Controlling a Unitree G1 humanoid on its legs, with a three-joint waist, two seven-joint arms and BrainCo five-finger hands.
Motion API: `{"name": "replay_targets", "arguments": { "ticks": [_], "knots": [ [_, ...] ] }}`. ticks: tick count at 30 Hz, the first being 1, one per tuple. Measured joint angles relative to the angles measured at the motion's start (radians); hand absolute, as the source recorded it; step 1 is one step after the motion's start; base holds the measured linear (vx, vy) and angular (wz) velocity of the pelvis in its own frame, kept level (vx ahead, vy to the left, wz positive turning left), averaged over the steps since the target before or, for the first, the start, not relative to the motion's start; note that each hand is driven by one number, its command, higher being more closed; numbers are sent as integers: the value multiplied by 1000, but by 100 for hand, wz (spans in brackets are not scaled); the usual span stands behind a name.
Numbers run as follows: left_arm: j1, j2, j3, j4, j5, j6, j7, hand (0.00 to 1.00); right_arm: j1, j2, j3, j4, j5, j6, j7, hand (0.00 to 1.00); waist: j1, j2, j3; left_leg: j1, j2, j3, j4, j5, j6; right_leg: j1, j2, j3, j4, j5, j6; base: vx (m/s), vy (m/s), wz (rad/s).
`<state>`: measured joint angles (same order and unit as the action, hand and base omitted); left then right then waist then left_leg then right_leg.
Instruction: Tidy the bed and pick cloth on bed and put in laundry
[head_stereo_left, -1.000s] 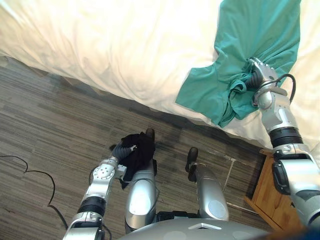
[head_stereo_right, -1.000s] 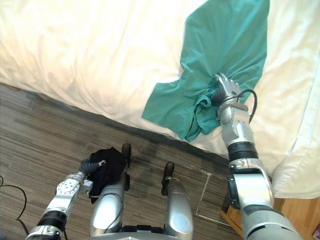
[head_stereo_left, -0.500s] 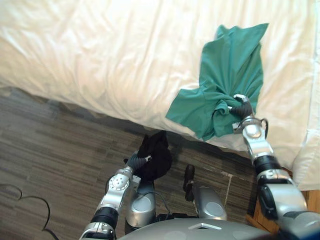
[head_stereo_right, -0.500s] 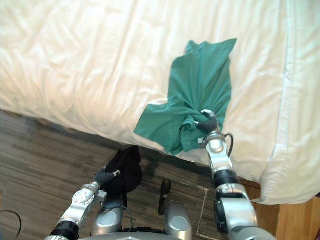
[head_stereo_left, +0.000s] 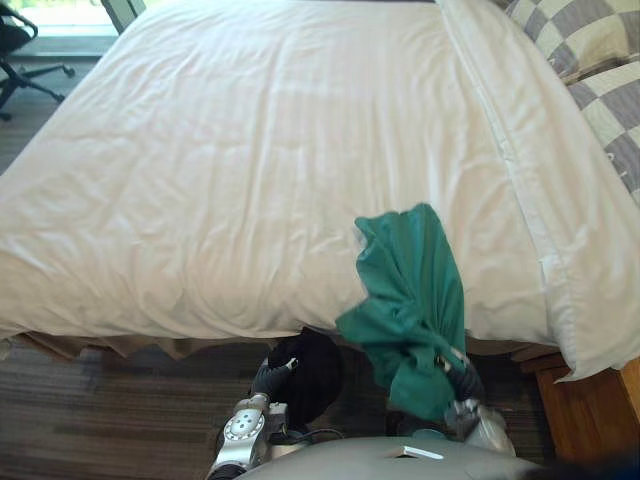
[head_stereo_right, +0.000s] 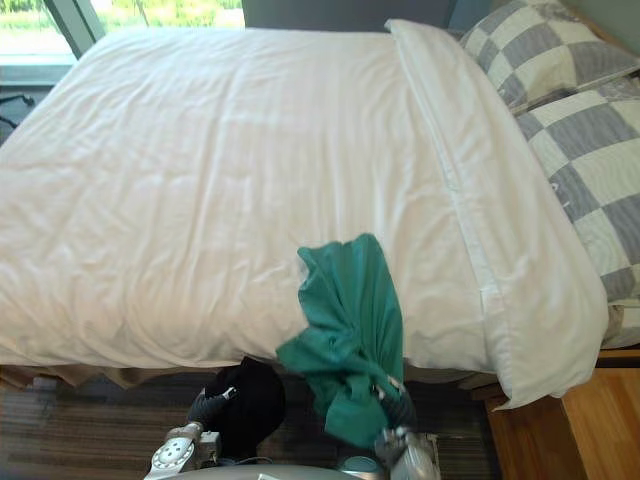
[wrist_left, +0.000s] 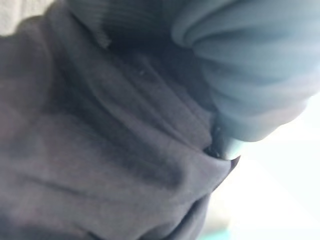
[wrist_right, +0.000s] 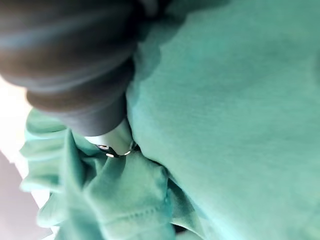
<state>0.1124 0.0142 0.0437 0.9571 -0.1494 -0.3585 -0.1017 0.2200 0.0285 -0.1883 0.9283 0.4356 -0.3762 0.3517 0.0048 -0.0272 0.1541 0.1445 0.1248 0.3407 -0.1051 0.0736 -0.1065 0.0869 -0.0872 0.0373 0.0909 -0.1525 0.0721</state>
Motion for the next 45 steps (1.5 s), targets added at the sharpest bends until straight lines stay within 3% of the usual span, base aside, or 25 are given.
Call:
{"name": "replay_targets", "arguments": {
  "ticks": [5,11,14,18,21,28,29,30,31,32,33,34,35,36,37,38,40,41,42,43,44,45],
  "knots": [
    [7,-13,19,2,-17,17,39,100,58,7,-33,-11,23,46,44,100,-6,-2,-48,16,20,81,0,-20,-6,-18,18,49,-8,9,0,-92,-15,-43],
    [-5,-22,57,2,-96,161,60,100,66,12,-109,-10,-140,50,49,100,-12,-1,-69,31,13,92,0,-33,-7,-8,11,61,-15,13,1,22,14,-7],
    [-6,-31,75,3,-153,197,58,100,57,12,-105,-9,-175,34,51,100,-12,1,-78,28,2,55,0,-28,-4,4,-4,24,-2,8,5,98,3,27],
    [-9,-44,75,3,-227,192,56,100,47,2,-69,-9,-256,6,32,100,-11,7,-81,16,-31,-48,1,-21,6,48,-42,-79,16,-28,17,103,11,84],
    [-6,-44,75,-3,-304,170,57,100,3,-1,18,-8,-265,4,26,100,9,15,-81,-17,-51,-137,1,-8,17,67,-62,-162,16,-48,21,40,-10,85],
    [65,-39,75,-98,-491,113,24,100,-96,-9,102,-12,-103,35,80,100,28,29,-69,-106,-98,-359,0,44,27,101,-92,-392,52,-111,25,-10,-52,102],
    [78,-41,74,-123,-507,110,13,100,-94,-9,107,-15,-87,37,82,100,28,28,-68,-133,-113,-379,0,63,40,111,-102,-448,65,-122,27,-10,-37,179],
    [94,-41,73,-163,-508,110,-7,100,-83,-9,112,-33,-64,44,81,100,15,14,-61,-163,-143,-331,0,77,119,132,-127,-547,72,-126,30,0,3,226],
    [107,-41,73,-202,-508,112,-30,100,-80,-6,117,-52,-62,53,77,100,11,11,-56,-173,-149,-230,12,39,215,156,-144,-623,83,-126,29,12,45,219],
    [106,-42,71,-221,-509,113,-38,100,-76,-6,120,-68,-62,59,77,100,7,-5,-46,-185,-146,-159,40,18,244,167,-154,-652,97,-125,28,58,42,223],
    [126,-44,60,-257,-508,117,-53,100,-61,-12,122,-109,-57,66,67,100,7,-4,-37,-218,-130,-66,141,24,286,180,-169,-683,165,-135,11,79,23,181],
    [133,-45,45,-278,-508,119,-53,100,-60,-18,122,-126,-56,70,56,100,6,17,-27,-227,-125,-47,181,56,265,172,-181,-687,241,-141,1,43,61,256],
    [144,-58,17,-318,-508,124,-53,100,-65,-47,130,-150,-56,83,32,100,-15,69,0,-237,-117,-82,181,89,221,131,-171,-652,348,-183,-10,-18,58,207],
    [141,-58,19,-335,-510,125,-51,100,-72,-46,137,-160,-57,88,27,100,-16,64,2,-236,-126,-109,153,116,191,119,-142,-632,277,-178,-30,-64,78,230],
    [133,-43,30,-373,-510,128,-52,100,-89,-47,164,-186,-60,94,22,100,-14,33,15,-268,-142,-70,191,58,197,99,-178,-683,216,-162,-22,1,54,153],
    [129,-45,34,-369,-510,145,-51,100,-109,-45,166,-194,-67,98,6,100,2,39,20,-317,-99,41,355,-84,210,97,-200,-746,235,-164,-9,28,61,121],
    [153,-42,25,-368,-508,168,-53,100,-104,-41,194,-214,-67,111,-6,100,10,25,19,-313,-38,130,584,-204,221,114,-269,-797,290,-162,-6,86,97,71],
    [165,-43,6,-374,-506,171,-54,100,-74,-46,211,-246,-67,121,-8,100,4,47,9,-289,-5,128,601,-238,175,129,-272,-819,325,-163,-4,105,135,84],
    [166,-43,-2,-377,-506,172,-54,100,-72,-45,210,-249,-67,125,-9,100,0,63,3,-281,-34,121,575,-252,184,126,-284,-826,343,-165,-3,97,201,114],
    [153,-40,-8,-390,-506,173,-54,100,-72,-43,211,-249,-67,138,-12,100,-14,50,0,-265,-88,84,482,-245,200,120,-306,-839,357,-174,6,48,195,100],
    [143,-39,-15,-394,-508,172,-52,100,-69,-38,218,-249,-68,141,-12,100,-19,39,0,-260,-115,70,432,-224,208,115,-303,-841,342,-174,8,45,189,122],
    [121,-21,-19,-393,-508,175,-50,100,-68,-35,237,-255,-70,143,-12,100,-21,33,1,-247,-156,27,342,-159,222,114,-285,-850,293,-167,19,40,88,99]
  ]
}}
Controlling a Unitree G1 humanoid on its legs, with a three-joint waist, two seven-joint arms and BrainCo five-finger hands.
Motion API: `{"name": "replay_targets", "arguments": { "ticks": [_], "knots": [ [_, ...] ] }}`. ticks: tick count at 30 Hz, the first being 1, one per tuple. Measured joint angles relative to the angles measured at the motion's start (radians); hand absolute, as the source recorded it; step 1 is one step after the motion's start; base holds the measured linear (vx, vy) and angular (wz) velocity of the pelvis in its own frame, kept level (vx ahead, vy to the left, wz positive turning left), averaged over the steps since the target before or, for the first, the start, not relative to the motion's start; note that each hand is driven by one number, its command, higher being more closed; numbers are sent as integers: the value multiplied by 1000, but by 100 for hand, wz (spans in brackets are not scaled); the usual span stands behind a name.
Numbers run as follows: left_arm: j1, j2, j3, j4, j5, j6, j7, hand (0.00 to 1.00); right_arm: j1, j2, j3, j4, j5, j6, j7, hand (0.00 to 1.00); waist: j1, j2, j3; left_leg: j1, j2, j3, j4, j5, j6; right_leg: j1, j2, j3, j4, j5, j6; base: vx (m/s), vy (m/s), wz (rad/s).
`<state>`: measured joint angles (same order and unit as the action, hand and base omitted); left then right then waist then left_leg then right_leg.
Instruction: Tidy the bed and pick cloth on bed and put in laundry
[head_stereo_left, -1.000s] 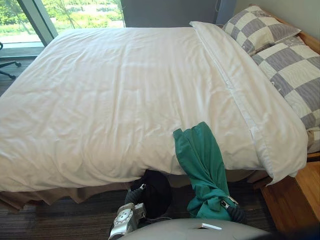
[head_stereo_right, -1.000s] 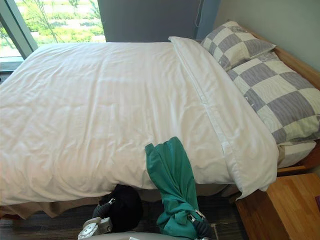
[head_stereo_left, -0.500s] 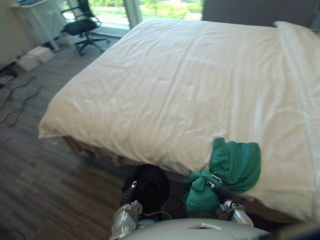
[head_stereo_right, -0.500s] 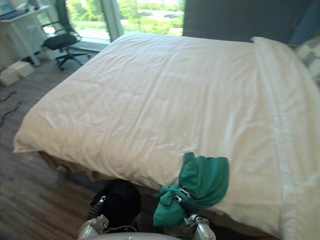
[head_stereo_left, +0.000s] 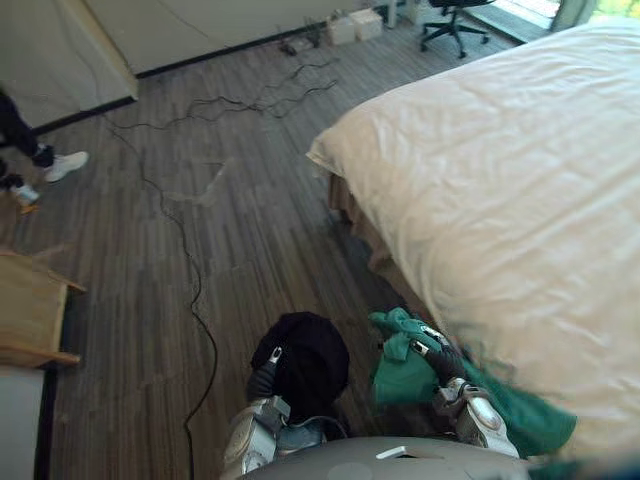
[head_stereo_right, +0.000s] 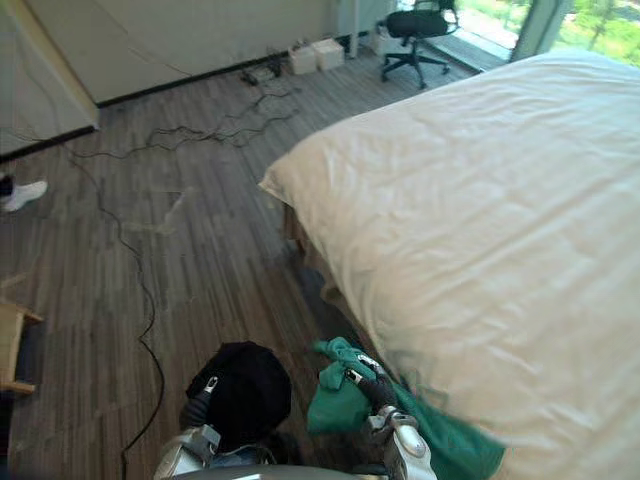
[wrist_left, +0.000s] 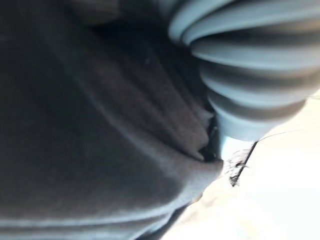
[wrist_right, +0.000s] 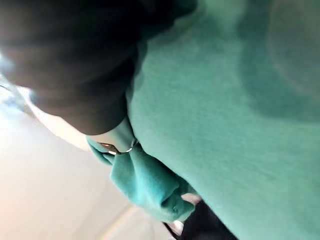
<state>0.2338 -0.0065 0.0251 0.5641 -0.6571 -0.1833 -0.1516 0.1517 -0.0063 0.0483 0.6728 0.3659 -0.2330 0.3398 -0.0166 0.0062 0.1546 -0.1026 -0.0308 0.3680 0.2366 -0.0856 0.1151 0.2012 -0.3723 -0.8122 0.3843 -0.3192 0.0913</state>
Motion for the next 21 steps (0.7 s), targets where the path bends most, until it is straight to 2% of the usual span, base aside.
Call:
{"name": "replay_targets", "arguments": {
  "ticks": [2,3,4,6,7,8,9,10,11,12,13,14,17,19,21],
  "knots": [
    [-9,13,-22,1,0,7,8,100,3,3,7,0,-22,8,-4,100,1,17,11,39,-12,-48,-81,50,7,20,62,-1,-77,17,18,12,30,79],
    [-3,19,-25,3,1,9,9,100,9,3,18,0,-40,8,-11,100,7,19,12,71,-16,-64,-113,69,4,39,91,1,-128,42,4,-60,-22,57],
    [6,30,-25,5,2,8,10,100,11,2,32,0,-44,5,-12,100,7,18,15,99,-31,-86,-147,92,1,49,102,-1,-156,82,-4,-77,-32,54],
    [17,31,-39,12,4,8,15,100,25,0,38,-6,-49,-6,-11,100,0,21,19,141,-41,-120,-233,126,-8,55,103,6,-131,94,-9,-109,-37,45],
    [26,24,-54,12,6,6,24,100,36,-12,37,-24,-63,-19,-10,100,0,50,27,159,-41,-181,-286,114,-18,38,104,40,-50,83,-67,-132,-20,56],
    [26,24,-65,14,7,7,28,100,42,-13,34,-30,-70,-25,-10,100,-13,56,32,159,-44,-211,-299,112,-18,21,98,83,4,80,-102,-131,7,124],
    [23,26,-86,15,13,7,29,100,59,-12,36,-34,-78,-47,-11,100,-46,59,41,154,-44,-275,-304,121,-21,-31,106,221,107,94,-140,-86,32,150],
    [12,40,-104,17,14,5,28,100,71,-14,38,-57,-80,-75,-13,100,-48,67,49,152,-40,-314,-310,136,-30,-55,158,377,97,62,-118,-71,21,142],
    [4,51,-109,17,14,5,27,100,81,-10,38,-60,-79,-89,-16,100,-47,57,57,149,-42,-329,-315,140,-35,-53,185,446,56,50,-106,-59,-20,99],
    [5,66,-117,18,14,3,27,100,84,-7,54,-58,-79,-104,-17,100,-39,20,59,144,-54,-339,-332,158,-40,-51,216,536,-32,31,-101,-79,-75,73],
    [10,81,-118,19,12,3,27,100,87,-8,60,-58,-78,-108,-15,100,-25,0,54,130,-72,-352,-338,175,-46,-39,217,569,-81,-2,-99,-81,-111,68],
    [12,87,-123,24,11,4,27,100,84,-8,60,-56,-76,-110,-17,100,-21,-22,59,118,-86,-356,-339,191,-55,-18,213,587,-139,-30,-53,-58,-95,47],
    [24,67,-146,41,14,5,23,100,96,-43,56,-43,-53,-110,-23,100,-22,22,81,120,-76,-379,-339,210,-59,9,230,553,-165,-25,-52,-80,-52,34],
    [26,66,-148,41,14,5,16,100,110,-46,55,-39,-51,-111,-22,100,-22,33,74,121,-73,-379,-339,210,-59,18,235,553,-175,-26,-51,-6,-51,16],
    [26,70,-147,42,14,5,1,100,110,-44,56,-37,-33,-110,-17,100,-20,33,68,121,-72,-377,-339,210,-60,20,240,558,-179,-26,-49,32,-69,-4]
  ]
}}
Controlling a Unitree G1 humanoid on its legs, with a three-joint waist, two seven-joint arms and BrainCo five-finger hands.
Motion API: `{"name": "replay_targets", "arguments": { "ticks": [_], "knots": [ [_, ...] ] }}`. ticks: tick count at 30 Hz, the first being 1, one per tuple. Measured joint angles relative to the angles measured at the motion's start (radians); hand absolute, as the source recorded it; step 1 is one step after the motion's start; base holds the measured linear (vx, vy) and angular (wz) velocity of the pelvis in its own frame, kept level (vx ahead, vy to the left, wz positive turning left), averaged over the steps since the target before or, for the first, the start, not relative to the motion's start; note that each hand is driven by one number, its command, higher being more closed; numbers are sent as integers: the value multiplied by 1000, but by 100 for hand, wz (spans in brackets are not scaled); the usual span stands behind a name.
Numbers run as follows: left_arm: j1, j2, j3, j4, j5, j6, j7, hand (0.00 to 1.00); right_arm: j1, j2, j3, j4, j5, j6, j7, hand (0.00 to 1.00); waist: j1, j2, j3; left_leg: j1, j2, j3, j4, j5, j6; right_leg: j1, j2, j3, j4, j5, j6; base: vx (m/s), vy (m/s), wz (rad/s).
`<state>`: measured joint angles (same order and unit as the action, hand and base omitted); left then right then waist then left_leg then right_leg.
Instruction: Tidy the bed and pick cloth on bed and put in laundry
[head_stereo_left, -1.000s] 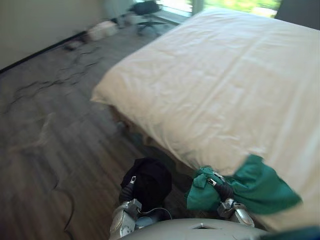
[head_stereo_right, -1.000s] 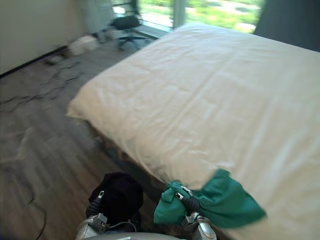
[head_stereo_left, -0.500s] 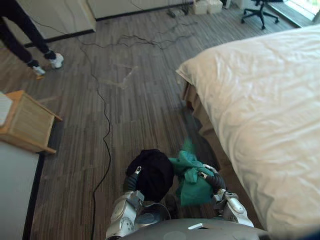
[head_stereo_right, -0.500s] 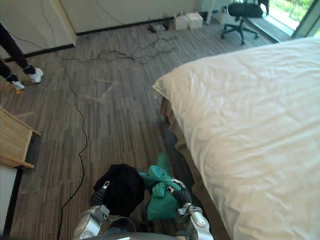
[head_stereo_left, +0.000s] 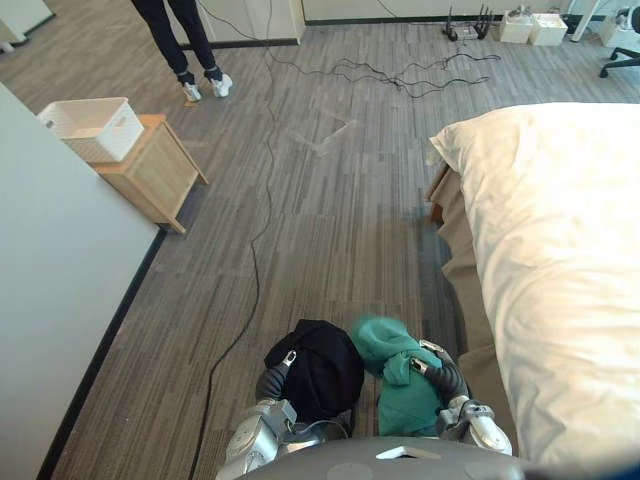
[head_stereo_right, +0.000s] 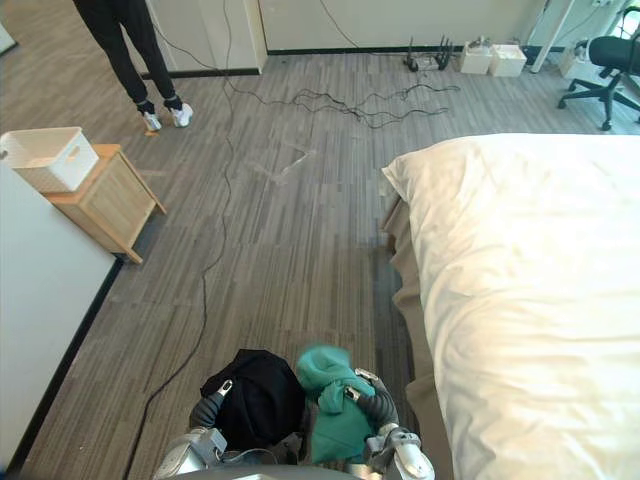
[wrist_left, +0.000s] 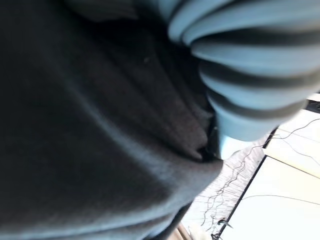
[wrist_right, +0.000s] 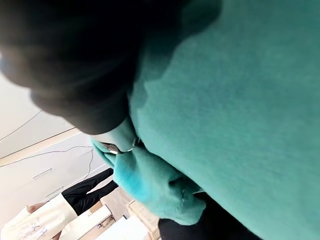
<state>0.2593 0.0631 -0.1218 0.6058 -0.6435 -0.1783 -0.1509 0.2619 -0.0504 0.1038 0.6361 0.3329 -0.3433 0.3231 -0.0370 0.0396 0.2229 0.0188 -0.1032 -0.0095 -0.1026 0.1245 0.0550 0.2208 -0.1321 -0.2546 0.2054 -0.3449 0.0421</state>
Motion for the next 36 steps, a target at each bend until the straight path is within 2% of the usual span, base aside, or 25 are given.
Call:
{"name": "replay_targets", "arguments": {
  "ticks": [2,3,7,9,11,15,16,17,18,19,20,21,22,23,24,25,27,28,29,30,31,32,33,34,36],
  "knots": [
    [1,0,0,1,1,0,-5,100,4,4,0,1,0,0,9,100,0,-6,-6,1,-1,2,0,1,-1,2,0,9,-7,3,6,45,-56,-8],
    [-9,29,-15,43,36,-6,-47,100,29,34,0,30,0,2,28,100,0,-79,-52,32,-17,-3,-3,-25,-9,73,-1,77,-64,33,11,0,0,0],
    [-8,30,-15,43,36,-6,-47,100,28,34,1,30,0,2,28,100,-1,-78,-51,36,-8,-3,-3,-36,1,64,5,83,-28,51,20,13,-16,1],
    [-3,30,-16,42,38,-22,-43,100,45,33,5,26,-1,0,23,100,-2,-76,-49,42,5,5,-3,-45,0,61,15,99,-13,67,16,2,-22,-13],
    [23,33,-19,21,47,-57,-33,100,82,32,21,4,-2,-3,2,100,-1,-77,-49,45,18,27,-3,-53,-3,45,16,106,13,73,18,-4,-25,-24],
    [93,46,-71,-36,78,-158,11,100,166,28,38,-63,-3,-42,-86,100,-10,-81,-47,40,28,88,-1,-74,-7,22,6,98,27,77,23,19,-30,-23],
    [97,48,-83,-39,79,-170,21,100,173,26,38,-67,-2,-47,-101,100,-12,-81,-47,39,31,107,1,-82,-9,21,5,94,26,80,29,24,-35,3],
    [107,51,-100,-51,87,-195,38,100,181,25,38,-69,-2,-58,-128,100,-17,-81,-46,15,43,148,48,-123,-14,21,1,70,27,92,37,43,-18,22],
    [121,53,-117,-68,89,-222,52,100,188,20,38,-73,-1,-67,-158,100,-18,-73,-46,-38,74,210,162,-194,-20,20,2,41,27,112,31,48,-7,31],
    [129,53,-124,-76,92,-239,58,100,192,15,38,-79,-1,-71,-171,100,-17,-64,-47,-71,100,248,233,-228,-18,20,7,26,27,119,22,48,-5,35],
    [150,34,-134,-88,105,-271,74,100,208,-9,31,-108,3,-77,-186,100,-8,-22,-42,-130,153,292,360,-269,-10,22,32,-6,28,113,16,36,-25,18],
    [173,14,-131,-99,113,-291,82,100,204,-25,30,-110,8,-76,-186,100,5,-21,-38,-146,152,288,416,-293,-20,20,49,-11,15,60,16,40,-62,8],
    [180,10,-129,-104,115,-298,86,100,198,-34,30,-115,8,-72,-183,100,17,-23,-35,-156,149,292,442,-296,-22,21,62,-19,1,43,-10,23,-121,-6],
    [181,8,-119,-114,118,-315,79,100,186,-50,31,-138,8,-60,-177,100,31,-8,-16,-234,168,288,615,-273,1,33,61,-67,-20,-6,-54,-28,-119,10],
    [179,-11,-113,-114,118,-315,69,100,155,-85,21,-135,8,-42,-176,100,27,38,24,-299,205,247,777,-259,-25,61,84,-76,-13,-16,-46,-48,-52,13],
    [179,-11,-112,-114,118,-315,64,100,152,-86,18,-132,9,-35,-176,100,26,42,39,-305,203,228,811,-247,-46,74,80,-75,-10,-27,-46,-43,47,11],
    [186,-13,-99,-127,115,-313,59,100,138,-86,19,-120,2,-23,-176,100,44,51,56,-316,185,216,865,-219,-111,104,61,-62,-8,-29,-51,36,71,-9],
    [196,-14,-94,-132,113,-313,49,100,134,-83,18,-112,-4,-22,-174,100,36,53,55,-302,169,213,804,-260,-103,116,55,-64,-13,-31,-53,77,41,-4],
    [196,-13,-94,-132,113,-311,46,100,133,-79,17,-108,-4,-21,-172,100,34,51,55,-293,161,215,746,-271,-100,124,53,-64,-16,-33,-53,133,62,5],
    [193,-13,-97,-129,113,-307,46,100,136,-73,13,-105,-5,-20,-169,100,34,45,57,-277,142,222,610,-260,-97,138,47,-67,-26,-32,-49,168,85,-1],
    [189,-13,-106,-122,107,-305,47,100,139,-66,0,-92,-21,-20,-166,100,35,40,56,-260,122,230,444,-187,-91,154,38,-83,-37,-27,-39,180,107,-5],
    [188,-10,-113,-114,103,-307,49,100,142,-61,-8,-80,-34,-21,-165,100,36,35,58,-246,116,241,390,-128,-80,166,34,-84,-50,-30,-30,178,140,-9],
    [179,-1,-116,-99,101,-307,48,100,147,-49,-17,-49,-48,-21,-159,100,42,18,54,-214,100,268,348,-41,-26,200,20,-83,-70,-34,-7,227,151,-2],
    [146,0,-122,-67,89,-306,48,100,143,-40,-19,-30,-66,-24,-157,100,45,0,51,-213,77,274,363,-67,20,221,-1,-84,-83,-28,13,252,145,-1],
    [133,5,-126,-62,81,-306,47,100,132,-39,-17,-28,-84,-28,-151,100,50,2,50,-231,76,278,434,-118,63,234,-12,-74,-88,4,61,292,160,2]
  ]
}}
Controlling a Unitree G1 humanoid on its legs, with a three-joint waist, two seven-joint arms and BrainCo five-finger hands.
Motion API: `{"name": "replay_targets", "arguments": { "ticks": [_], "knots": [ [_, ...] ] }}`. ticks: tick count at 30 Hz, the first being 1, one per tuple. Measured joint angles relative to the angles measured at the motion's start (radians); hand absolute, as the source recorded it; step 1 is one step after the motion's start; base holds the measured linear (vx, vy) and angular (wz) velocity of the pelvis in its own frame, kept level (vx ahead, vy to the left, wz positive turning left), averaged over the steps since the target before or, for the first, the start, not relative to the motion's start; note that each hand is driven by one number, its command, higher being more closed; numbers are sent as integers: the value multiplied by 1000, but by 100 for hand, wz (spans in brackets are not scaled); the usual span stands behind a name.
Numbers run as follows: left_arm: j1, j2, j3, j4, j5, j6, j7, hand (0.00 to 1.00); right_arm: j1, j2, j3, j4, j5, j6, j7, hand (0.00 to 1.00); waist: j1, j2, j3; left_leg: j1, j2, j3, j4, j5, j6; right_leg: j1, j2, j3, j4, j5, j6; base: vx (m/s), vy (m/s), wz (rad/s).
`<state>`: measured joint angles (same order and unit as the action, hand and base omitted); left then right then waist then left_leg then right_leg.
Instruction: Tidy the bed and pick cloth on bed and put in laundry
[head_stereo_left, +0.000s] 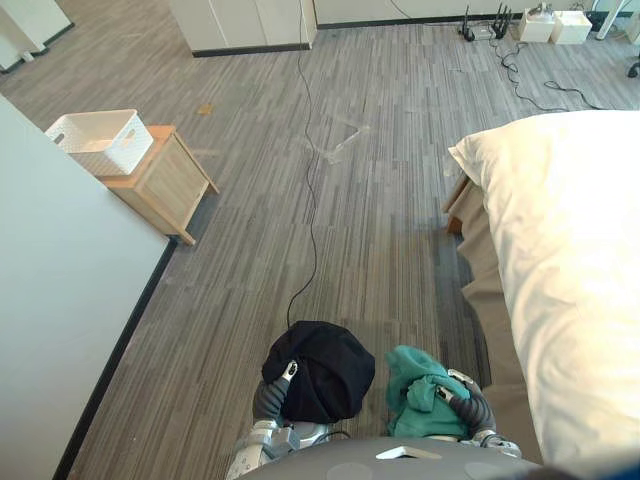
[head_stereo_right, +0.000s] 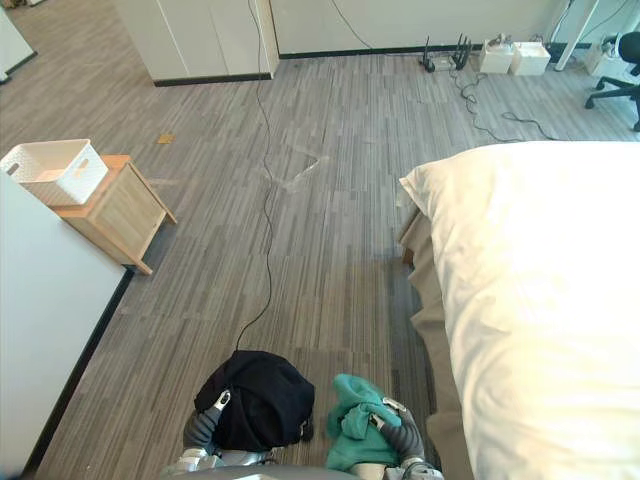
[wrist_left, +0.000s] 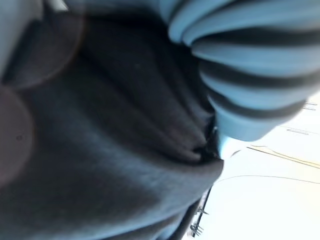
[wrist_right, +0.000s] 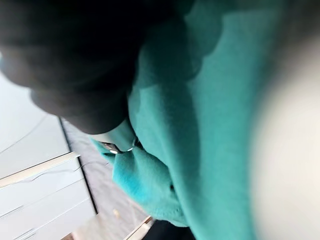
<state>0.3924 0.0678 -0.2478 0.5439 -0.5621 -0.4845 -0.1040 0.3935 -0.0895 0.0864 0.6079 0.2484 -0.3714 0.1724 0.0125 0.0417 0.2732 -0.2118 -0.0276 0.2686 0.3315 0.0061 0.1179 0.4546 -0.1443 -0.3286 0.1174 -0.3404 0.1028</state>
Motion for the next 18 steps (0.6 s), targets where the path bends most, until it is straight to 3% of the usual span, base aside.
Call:
{"name": "replay_targets", "arguments": {
  "ticks": [2,4,5,6,7,8,10,12,14,16,18],
  "knots": [
    [0,-1,-6,6,-7,-3,-1,100,3,7,0,1,-24,0,5,100,9,0,-7,4,0,4,53,-62,15,3,-9,29,31,35,36,314,203,5],
    [0,-3,-5,24,-7,-2,-1,100,4,7,-2,1,-62,0,17,100,18,-3,-36,20,-11,1,67,-116,18,-48,-30,70,171,54,71,313,185,3],
    [6,4,-5,26,-4,-2,-1,100,5,9,-2,1,-79,0,18,100,20,-17,-59,45,-31,-1,51,-136,25,-129,-67,96,353,80,104,291,166,5],
    [9,17,-5,20,-1,-2,-2,100,3,8,-2,1,-79,-1,18,100,23,-38,-68,86,-57,-3,17,-150,31,-239,-113,131,582,174,100,285,168,8],
    [9,23,-5,21,5,-2,-2,100,4,9,-2,1,-79,-2,18,100,22,-45,-70,116,-70,-7,-10,-157,33,-285,-131,143,680,257,94,302,165,11],
    [11,25,-5,24,8,3,1,100,5,9,-1,1,-78,-8,19,100,16,-45,-70,191,-86,-18,-76,-156,27,-372,-146,173,857,287,95,292,148,20],
    [28,27,-7,30,8,16,2,100,11,10,1,-14,-76,-26,22,100,-4,-39,-67,276,-92,-59,-155,-148,15,-471,-120,151,949,218,81,304,125,33],
    [31,39,-6,27,14,24,1,100,36,10,3,-52,-72,-54,23,100,-17,-53,-64,359,-99,-109,-211,-148,12,-575,-111,65,888,108,74,351,59,61],
    [19,54,-5,29,33,43,1,100,36,11,5,-53,-62,-73,25,100,-21,-60,-57,410,-104,-158,-217,-155,5,-621,-104,21,751,86,54,410,4,81],
    [5,55,-2,31,54,55,-3,100,35,12,7,-49,-38,-88,34,100,-23,-62,-53,461,-106,-233,-227,-164,-11,-642,-90,-5,496,107,26,503,-30,107],
    [6,54,-1,31,85,53,-24,100,33,17,6,-41,-24,-95,43,100,-16,-65,-49,505,-101,-284,-226,-192,-56,-640,-81,-5,211,215,-11,445,-71,98]
  ]
}}
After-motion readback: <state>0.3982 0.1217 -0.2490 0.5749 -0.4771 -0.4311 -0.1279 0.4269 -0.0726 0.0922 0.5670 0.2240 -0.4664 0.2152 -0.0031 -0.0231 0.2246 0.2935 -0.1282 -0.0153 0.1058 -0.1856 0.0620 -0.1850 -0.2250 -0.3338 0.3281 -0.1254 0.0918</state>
